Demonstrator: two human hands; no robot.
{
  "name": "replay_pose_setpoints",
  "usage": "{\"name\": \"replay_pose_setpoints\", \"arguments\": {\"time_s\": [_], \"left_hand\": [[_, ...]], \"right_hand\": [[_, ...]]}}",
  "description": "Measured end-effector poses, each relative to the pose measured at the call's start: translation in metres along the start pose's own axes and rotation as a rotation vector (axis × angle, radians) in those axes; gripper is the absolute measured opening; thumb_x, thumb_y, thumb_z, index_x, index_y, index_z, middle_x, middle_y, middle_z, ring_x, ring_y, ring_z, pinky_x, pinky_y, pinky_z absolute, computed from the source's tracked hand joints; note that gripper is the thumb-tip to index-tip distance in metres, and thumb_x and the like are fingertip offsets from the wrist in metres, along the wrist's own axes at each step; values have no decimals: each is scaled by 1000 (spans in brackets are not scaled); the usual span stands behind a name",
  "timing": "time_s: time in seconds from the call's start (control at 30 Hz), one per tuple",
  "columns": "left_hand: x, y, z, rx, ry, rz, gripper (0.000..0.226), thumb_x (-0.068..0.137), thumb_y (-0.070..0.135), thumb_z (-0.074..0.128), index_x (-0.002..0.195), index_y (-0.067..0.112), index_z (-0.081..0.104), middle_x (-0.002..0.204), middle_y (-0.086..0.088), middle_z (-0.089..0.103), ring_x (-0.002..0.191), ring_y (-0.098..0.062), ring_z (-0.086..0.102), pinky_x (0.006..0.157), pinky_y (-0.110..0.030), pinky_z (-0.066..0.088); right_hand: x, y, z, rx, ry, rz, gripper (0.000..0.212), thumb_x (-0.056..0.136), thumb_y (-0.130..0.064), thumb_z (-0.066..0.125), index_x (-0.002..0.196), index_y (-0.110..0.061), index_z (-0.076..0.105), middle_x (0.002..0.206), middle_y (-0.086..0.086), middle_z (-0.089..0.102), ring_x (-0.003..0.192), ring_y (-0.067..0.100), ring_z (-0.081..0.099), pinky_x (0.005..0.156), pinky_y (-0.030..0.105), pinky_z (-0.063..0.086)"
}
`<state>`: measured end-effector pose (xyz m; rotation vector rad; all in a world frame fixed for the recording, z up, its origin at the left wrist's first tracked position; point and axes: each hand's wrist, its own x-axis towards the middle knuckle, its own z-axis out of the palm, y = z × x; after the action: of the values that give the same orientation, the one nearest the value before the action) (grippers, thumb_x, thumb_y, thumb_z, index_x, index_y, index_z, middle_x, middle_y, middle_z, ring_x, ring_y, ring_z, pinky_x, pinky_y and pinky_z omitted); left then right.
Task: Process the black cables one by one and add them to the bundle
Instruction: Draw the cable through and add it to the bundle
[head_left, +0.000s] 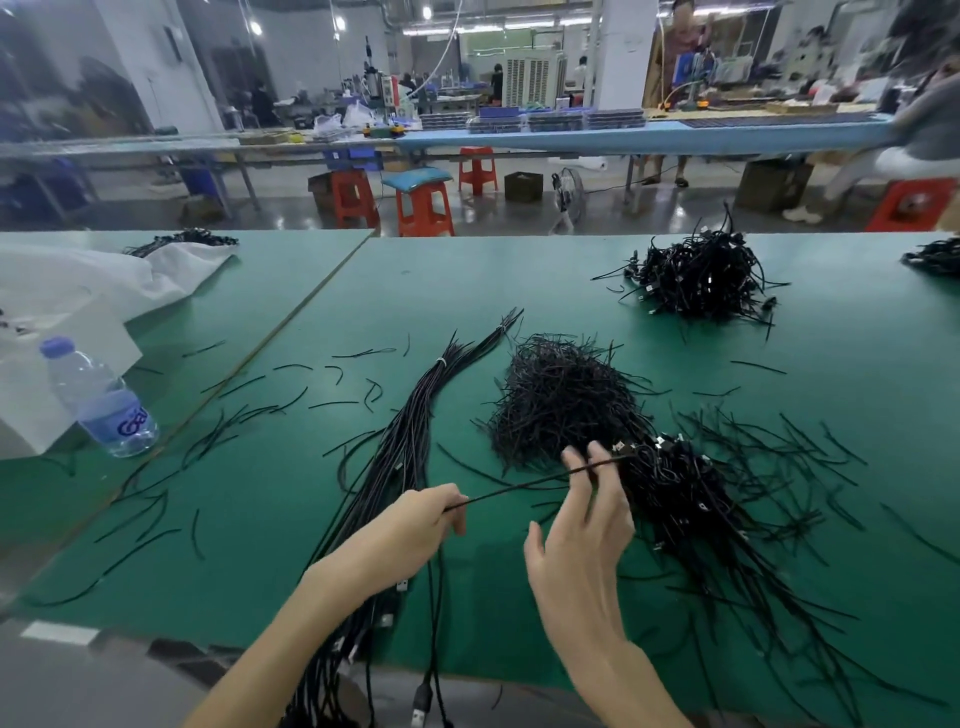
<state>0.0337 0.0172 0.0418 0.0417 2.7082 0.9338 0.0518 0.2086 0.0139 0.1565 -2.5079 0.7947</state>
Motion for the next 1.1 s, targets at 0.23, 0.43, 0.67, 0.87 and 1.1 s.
{"name": "replay_pose_setpoints", "arguments": {"time_s": [0.23, 0.43, 0.67, 0.87, 1.1], "left_hand": [[12, 17, 4, 189, -5, -103, 27, 106, 15, 41, 81, 19, 50, 89, -6, 58, 69, -22, 46, 65, -37, 45], [-3, 15, 3, 124, -42, 103, 19, 105, 22, 52, 87, 19, 57, 82, -2, 65, 61, -13, 51, 58, -27, 43], [-5, 7, 1, 146, -116, 194, 19, 101, 22, 62, 83, 26, 62, 73, 4, 66, 51, 0, 49, 55, -16, 41], [-6, -16, -6, -103, -31, 218, 5, 91, 28, 75, 91, 23, 74, 75, 5, 73, 58, -5, 62, 57, -22, 52], [-9, -46, -1, -955, -22, 113, 30, 85, 26, 84, 106, 8, 74, 88, -13, 70, 78, -23, 67, 76, -29, 57]], "right_hand": [[-21, -19, -4, 142, -188, -397, 24, 102, -41, 51, 100, -19, 59, 76, -11, 61, 68, 7, 53, 72, 25, 48], [-19, -14, 1, -150, -69, -338, 43, 99, -46, 41, 120, -18, 67, 112, -1, 61, 101, 20, 61, 90, 33, 39], [-15, -14, -4, -107, -179, -388, 24, 80, -34, 84, 86, -20, 66, 85, -3, 47, 78, 17, 47, 66, 27, 48], [-13, -5, -7, 225, -382, -118, 24, 92, -30, 73, 76, -26, 55, 86, -15, 44, 91, 7, 41, 82, 23, 40], [-8, 5, -17, 534, -455, 230, 29, 96, -26, 69, 73, -15, 56, 70, 7, 61, 58, 8, 46, 61, 34, 45]]}}
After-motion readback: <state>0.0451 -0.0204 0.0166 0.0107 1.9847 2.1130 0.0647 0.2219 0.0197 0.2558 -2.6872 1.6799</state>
